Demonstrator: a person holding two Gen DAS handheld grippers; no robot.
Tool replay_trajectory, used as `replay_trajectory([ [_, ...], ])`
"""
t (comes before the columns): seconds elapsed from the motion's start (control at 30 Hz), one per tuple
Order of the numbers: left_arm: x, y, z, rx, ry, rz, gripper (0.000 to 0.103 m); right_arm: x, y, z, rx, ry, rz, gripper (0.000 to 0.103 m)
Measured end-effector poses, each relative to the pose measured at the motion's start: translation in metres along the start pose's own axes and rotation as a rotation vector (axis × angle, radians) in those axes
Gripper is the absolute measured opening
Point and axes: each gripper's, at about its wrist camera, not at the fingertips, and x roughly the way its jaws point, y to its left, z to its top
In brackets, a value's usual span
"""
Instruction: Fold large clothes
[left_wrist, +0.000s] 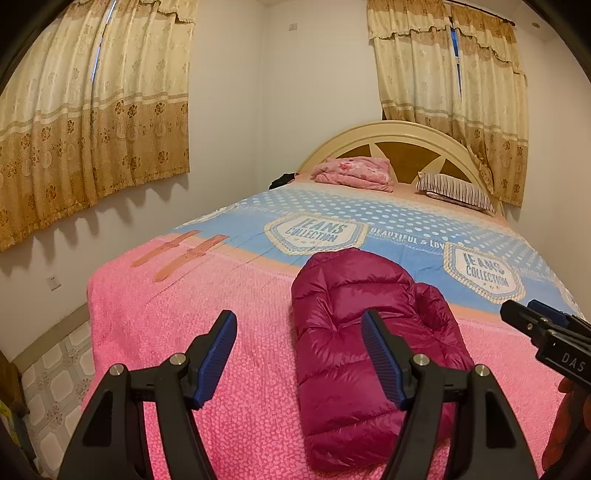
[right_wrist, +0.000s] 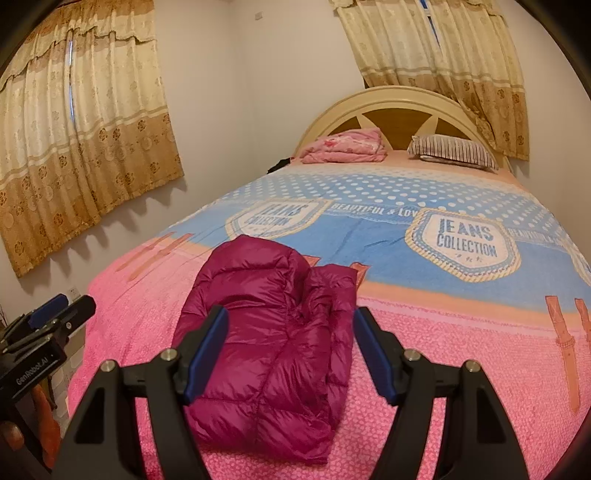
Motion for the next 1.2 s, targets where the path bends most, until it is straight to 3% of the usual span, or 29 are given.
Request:
replay_trajectory([
  [1.2, 0.0002, -0.0053, -0.0043, 0.014, 0.008, 0.0, 0.071, -0.0043, -0.0074, -0.0101, 0.016, 0.007, 0.015, 0.072],
])
